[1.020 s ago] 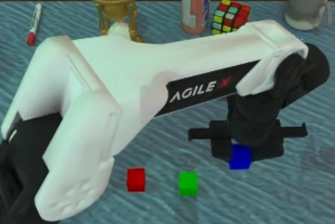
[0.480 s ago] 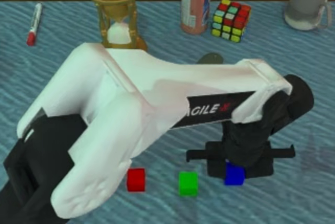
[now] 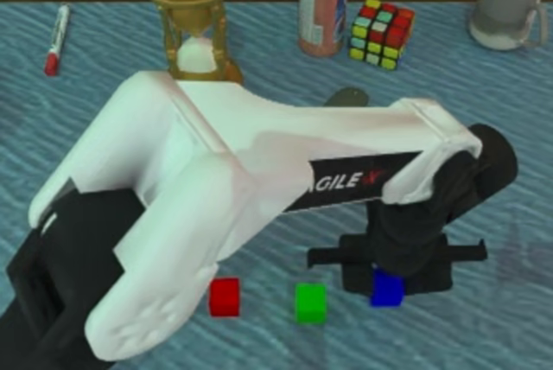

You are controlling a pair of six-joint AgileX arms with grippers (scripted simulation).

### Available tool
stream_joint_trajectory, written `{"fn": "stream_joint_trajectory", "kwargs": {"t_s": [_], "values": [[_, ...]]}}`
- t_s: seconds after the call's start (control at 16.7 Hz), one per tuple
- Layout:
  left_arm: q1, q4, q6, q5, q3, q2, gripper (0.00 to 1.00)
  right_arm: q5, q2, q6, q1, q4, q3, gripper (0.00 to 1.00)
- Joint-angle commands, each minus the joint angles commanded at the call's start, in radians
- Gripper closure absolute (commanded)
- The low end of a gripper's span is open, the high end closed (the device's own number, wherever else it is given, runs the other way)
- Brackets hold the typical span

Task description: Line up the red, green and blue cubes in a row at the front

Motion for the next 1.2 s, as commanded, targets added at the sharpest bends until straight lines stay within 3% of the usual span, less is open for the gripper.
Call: {"fn": "stream_joint_trajectory", "kwargs": {"t_s": [0.42, 1.02, 1.2], "values": [[0.0, 0.0, 0.0, 0.0, 0.0, 0.0, 0.02, 0.0, 0.0, 0.0, 0.0, 0.0, 0.0, 0.0], [-0.001, -0.004, 0.0, 0.0, 0.004, -0.001, 0.0, 0.0, 0.0, 0.0, 0.0, 0.0, 0.0, 0.0], [0.004, -0.075, -0.005, 0.0, 0.059, -0.018, 0.0, 0.0, 0.0, 0.0, 0.0, 0.0, 0.0, 0.0]]}}
